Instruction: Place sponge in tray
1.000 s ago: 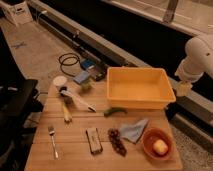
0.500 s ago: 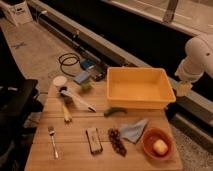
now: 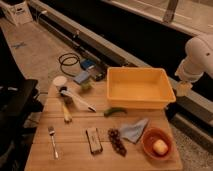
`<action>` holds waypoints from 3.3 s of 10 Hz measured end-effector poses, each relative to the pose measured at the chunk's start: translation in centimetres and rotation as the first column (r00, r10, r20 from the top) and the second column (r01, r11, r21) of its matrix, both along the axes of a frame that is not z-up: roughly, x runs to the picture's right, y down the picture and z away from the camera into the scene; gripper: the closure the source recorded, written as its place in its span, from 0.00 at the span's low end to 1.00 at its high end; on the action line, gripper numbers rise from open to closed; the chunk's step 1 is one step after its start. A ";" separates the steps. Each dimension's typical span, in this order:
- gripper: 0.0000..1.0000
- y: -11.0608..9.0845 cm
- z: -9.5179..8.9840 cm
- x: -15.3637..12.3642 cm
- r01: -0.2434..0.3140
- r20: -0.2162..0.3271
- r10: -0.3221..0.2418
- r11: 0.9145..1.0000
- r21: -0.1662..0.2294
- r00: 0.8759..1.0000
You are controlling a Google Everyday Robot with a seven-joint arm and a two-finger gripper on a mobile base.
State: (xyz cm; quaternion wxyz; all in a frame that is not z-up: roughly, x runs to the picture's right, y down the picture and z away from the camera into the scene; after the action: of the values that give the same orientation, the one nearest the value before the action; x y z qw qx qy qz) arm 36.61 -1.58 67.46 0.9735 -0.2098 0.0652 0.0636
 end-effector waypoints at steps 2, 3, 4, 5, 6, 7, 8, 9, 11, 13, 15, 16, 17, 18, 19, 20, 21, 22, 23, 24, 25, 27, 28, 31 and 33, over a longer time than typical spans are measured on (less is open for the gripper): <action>0.30 -0.1 -0.1 -0.1 0.010 -0.001 -0.010 1.000 0.004 1.000; 0.30 -0.5 -0.2 -0.5 0.035 0.014 -0.035 0.999 0.013 0.999; 0.30 -1.1 -0.2 -1.5 0.068 0.034 -0.069 0.997 0.019 0.997; 0.30 -1.4 0.0 -3.0 0.097 0.060 -0.098 0.995 0.022 0.993; 0.30 -1.8 0.1 -5.4 0.137 0.094 -0.139 0.990 0.027 0.986; 0.30 -2.0 0.3 -7.9 0.171 0.125 -0.173 0.985 0.031 0.977; 0.30 -2.1 0.3 -10.8 0.208 0.160 -0.212 0.977 0.042 0.964; 0.30 -2.2 0.2 -12.7 0.232 0.186 -0.238 0.971 0.053 0.953; 0.30 -2.0 0.2 -13.7 0.244 0.202 -0.250 0.968 0.058 0.947; 0.30 -2.1 0.2 -13.8 0.245 0.203 -0.252 0.968 0.059 0.946; 0.30 -2.1 0.1 -13.7 0.244 0.204 -0.251 0.968 0.058 0.946; 0.30 -2.0 0.5 -13.0 0.238 0.198 -0.241 0.970 0.038 0.950; 0.30 -2.0 1.5 -12.6 0.247 0.201 -0.246 0.969 0.022 0.948; 0.30 -2.7 2.7 -12.5 0.267 0.211 -0.264 0.963 0.015 0.941; 0.30 -3.6 3.6 -12.8 0.284 0.222 -0.280 0.959 0.013 0.934; 0.30 -4.7 5.2 -14.0 0.312 0.242 -0.305 0.950 0.008 0.921; 0.30 -5.6 6.4 -15.4 0.336 0.258 -0.326 0.942 0.008 0.910; 0.30 -6.1 7.2 -16.6 0.353 0.269 -0.342 0.936 0.008 0.900; 0.30 -7.0 8.4 -19.1 0.379 0.291 -0.367 0.925 0.015 0.884; 0.30 -7.8 9.4 -21.9 0.405 0.310 -0.393 0.914 0.029 0.866; 0.30 -8.3 10.0 -23.4 0.417 0.310 -0.410 0.908 0.047 0.858; 0.30 -9.8 11.2 -28.6 0.414 0.322 -0.434 0.901 0.132 0.842; 0.30 -10.5 11.4 -30.8 0.407 0.345 -0.441 0.898 0.170 0.828; 0.30 -11.0 11.1 -32.5 0.397 0.381 -0.448 0.894 0.208 0.809; 0.30 -11.1 11.1 -32.5 0.397 0.381 -0.448 0.894 0.208 0.808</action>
State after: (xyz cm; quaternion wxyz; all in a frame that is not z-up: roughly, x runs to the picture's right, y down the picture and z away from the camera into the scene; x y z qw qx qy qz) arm 4.06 -12.63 78.59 0.9645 -0.1405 -0.1043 -0.1978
